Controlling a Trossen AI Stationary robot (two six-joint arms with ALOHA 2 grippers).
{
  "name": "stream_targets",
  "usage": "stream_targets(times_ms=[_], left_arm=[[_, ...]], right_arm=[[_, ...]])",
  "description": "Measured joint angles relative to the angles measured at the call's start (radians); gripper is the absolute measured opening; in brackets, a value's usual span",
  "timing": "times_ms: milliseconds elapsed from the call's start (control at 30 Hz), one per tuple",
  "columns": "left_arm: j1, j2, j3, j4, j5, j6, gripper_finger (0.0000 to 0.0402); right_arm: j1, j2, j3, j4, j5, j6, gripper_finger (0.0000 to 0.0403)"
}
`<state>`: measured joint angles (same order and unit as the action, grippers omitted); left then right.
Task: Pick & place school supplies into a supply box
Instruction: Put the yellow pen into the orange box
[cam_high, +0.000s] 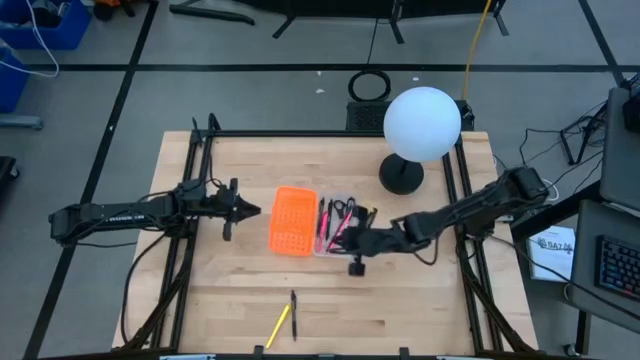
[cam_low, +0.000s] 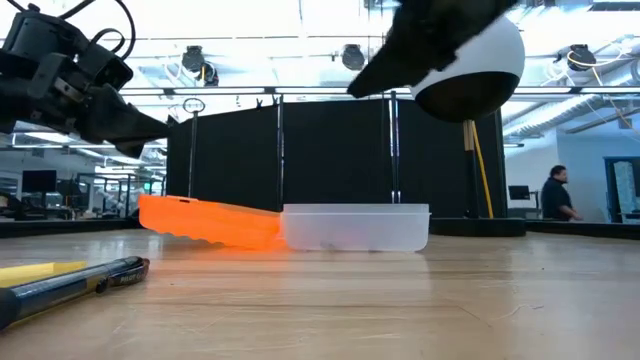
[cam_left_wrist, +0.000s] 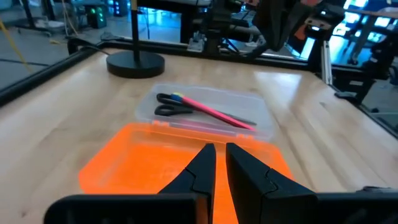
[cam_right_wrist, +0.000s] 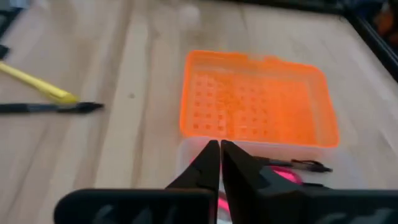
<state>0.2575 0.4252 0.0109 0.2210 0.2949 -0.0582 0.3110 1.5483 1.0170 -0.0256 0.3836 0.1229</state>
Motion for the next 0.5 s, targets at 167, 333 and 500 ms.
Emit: stream_targets(times_ms=[167, 333, 500], left_arm=[[-0.007, 0.000, 0.000, -0.001, -0.007, -0.029, 0.0044], [-0.011, 0.000, 0.000, 0.005, 0.037, 0.053, 0.0044], [-0.023, 0.000, 0.000, 0.028, -0.025, 0.052, 0.0044]], right_arm=[[-0.015, -0.228, -0.213, 0.167, -0.024, -0.037, 0.0002], [-0.060, -0.558, -0.414, 0.183, -0.068, -0.036, 0.0001], [-0.094, -0.846, -0.579, 0.191, -0.068, -0.032, 0.0000]])
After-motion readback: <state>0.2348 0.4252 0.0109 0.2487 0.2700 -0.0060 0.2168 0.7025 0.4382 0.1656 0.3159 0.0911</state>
